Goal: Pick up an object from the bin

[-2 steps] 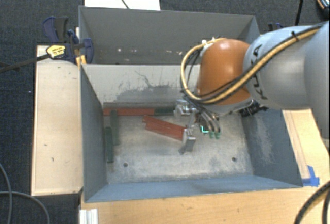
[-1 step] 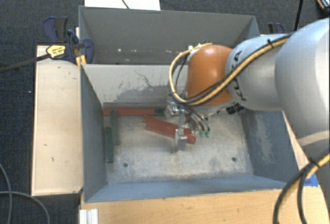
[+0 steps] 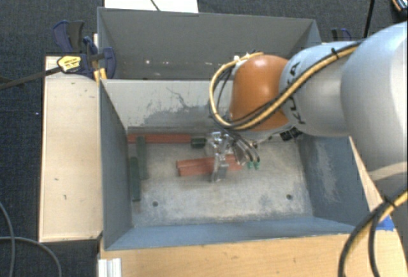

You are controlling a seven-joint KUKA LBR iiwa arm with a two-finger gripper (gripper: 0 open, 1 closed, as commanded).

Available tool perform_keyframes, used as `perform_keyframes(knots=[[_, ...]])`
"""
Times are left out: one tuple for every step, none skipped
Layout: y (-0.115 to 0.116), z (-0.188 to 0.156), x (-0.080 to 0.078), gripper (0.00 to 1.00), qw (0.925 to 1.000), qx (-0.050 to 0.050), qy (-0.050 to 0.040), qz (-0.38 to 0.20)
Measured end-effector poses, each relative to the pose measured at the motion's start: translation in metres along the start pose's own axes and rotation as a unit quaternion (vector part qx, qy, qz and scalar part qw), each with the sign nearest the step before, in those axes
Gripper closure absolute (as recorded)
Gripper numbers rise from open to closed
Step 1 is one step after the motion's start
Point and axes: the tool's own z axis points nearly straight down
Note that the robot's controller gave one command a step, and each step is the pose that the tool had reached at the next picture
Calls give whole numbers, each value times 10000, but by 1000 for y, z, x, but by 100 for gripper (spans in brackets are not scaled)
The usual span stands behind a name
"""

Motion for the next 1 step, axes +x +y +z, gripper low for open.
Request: perform_keyframes(knots=[[-43, -144, 0, 100, 9928, 19, -45, -1196]])
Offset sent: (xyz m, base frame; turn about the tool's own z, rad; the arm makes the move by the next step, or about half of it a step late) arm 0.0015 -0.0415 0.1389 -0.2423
